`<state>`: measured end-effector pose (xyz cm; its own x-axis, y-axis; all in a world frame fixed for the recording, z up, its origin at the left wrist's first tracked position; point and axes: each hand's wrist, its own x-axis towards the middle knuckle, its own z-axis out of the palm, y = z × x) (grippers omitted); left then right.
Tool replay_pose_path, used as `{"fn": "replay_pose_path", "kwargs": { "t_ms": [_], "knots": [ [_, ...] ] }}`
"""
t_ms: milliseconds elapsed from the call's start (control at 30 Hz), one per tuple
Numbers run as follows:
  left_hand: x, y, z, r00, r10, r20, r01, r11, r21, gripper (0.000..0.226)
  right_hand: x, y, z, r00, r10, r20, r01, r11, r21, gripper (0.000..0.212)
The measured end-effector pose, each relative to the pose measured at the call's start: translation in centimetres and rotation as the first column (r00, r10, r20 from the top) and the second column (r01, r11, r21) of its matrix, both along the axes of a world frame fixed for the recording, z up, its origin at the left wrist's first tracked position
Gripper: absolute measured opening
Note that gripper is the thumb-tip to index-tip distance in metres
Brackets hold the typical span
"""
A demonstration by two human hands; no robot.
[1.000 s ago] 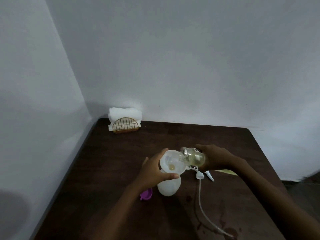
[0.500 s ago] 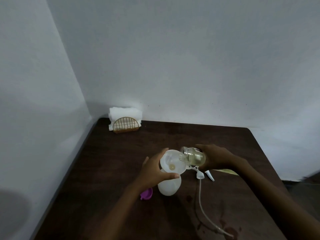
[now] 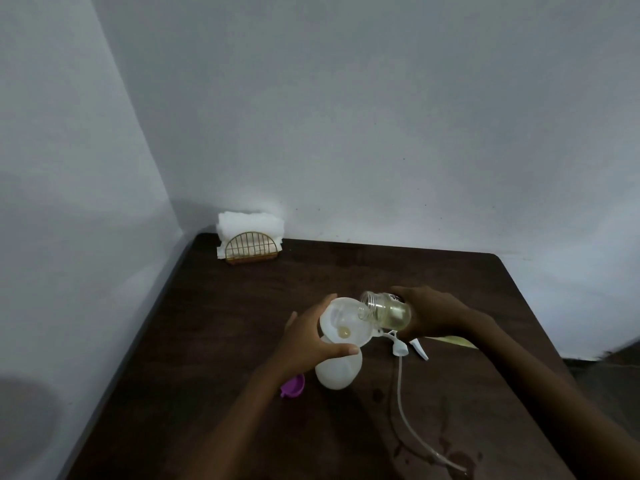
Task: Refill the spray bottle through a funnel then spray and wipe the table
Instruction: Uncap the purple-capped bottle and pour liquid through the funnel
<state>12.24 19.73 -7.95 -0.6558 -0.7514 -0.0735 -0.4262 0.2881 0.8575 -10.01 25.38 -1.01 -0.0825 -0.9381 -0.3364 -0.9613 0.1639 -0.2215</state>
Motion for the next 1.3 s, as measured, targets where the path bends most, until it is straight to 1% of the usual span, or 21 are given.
{"fn": "replay_pose_path", "kwargs": {
  "t_ms": [533, 867, 1067, 1300],
  "knots": [
    [0.01, -0.06, -0.17, 1.0, -0.001, -0.001, 0.001, 1.0, 0.007, 0.11, -0.17, -0.13, -0.13, 0.999, 0.015, -0.029, -0.015, 1.0, 0.006, 0.055],
    [-0.01, -0.06, -0.39, 1.0, 0.008, 0.006, -0.008, 1.0, 0.006, 0.108, -0.02, -0.11, 0.1, 0.999, 0.018, -0.027, -0.018, 1.0, 0.014, 0.057],
    [-0.03, -0.13, -0.3, 1.0, -0.005, 0.011, 0.005, 1.0, 0.005, 0.109, -0.19, -0.16, -0.14, 1.0, 0.016, -0.022, -0.016, 1.0, 0.008, 0.051],
    [-0.02, -0.16, -0.53, 1.0, 0.005, 0.01, -0.006, 1.0, 0.007, 0.11, -0.3, -0.2, -0.25, 1.0, 0.018, -0.016, -0.018, 1.0, 0.008, 0.06]
  ]
}}
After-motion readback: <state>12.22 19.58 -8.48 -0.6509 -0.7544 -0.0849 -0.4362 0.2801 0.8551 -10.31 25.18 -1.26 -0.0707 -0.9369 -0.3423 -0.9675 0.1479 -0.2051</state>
